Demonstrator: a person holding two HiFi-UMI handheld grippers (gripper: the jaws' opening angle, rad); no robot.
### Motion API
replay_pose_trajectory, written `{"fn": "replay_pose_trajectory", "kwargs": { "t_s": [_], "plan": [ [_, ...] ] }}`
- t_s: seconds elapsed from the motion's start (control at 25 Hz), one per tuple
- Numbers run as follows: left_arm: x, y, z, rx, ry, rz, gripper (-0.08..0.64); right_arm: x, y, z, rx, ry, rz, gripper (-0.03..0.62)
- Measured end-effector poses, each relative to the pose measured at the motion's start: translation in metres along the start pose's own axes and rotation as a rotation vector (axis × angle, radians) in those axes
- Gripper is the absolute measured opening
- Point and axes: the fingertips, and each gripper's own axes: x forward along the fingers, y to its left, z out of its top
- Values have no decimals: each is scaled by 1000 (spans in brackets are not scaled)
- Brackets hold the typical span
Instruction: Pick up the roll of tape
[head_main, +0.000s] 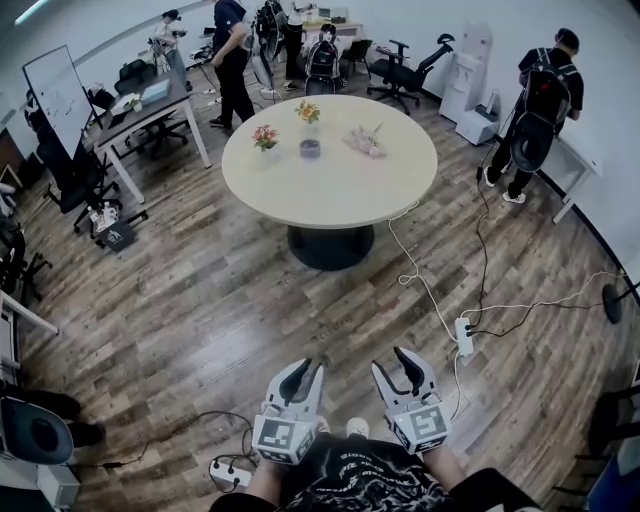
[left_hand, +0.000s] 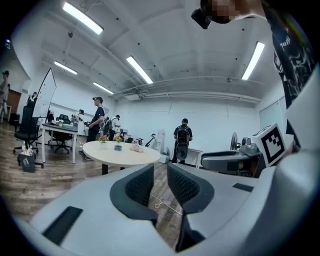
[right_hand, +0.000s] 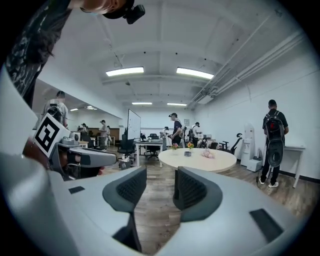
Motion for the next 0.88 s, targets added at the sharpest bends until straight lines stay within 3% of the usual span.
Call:
{"fn": "replay_pose_trajectory", "kwargs": {
  "t_s": [0.08, 0.16, 0.56, 0.88],
  "plan": [
    [-2, 2, 2, 1, -8, -24, 160, 3, 6, 2, 10, -10, 13, 223],
    [-3, 6, 4, 15, -19, -40, 202, 6, 11, 4, 18, -21, 22, 259],
    [-9, 22, 19, 94, -87, -104, 211, 16, 17, 8, -2, -56, -77, 250],
    [5, 41, 35, 119, -153, -94, 218, 37, 10, 10, -27, -52, -93, 244]
  ]
}}
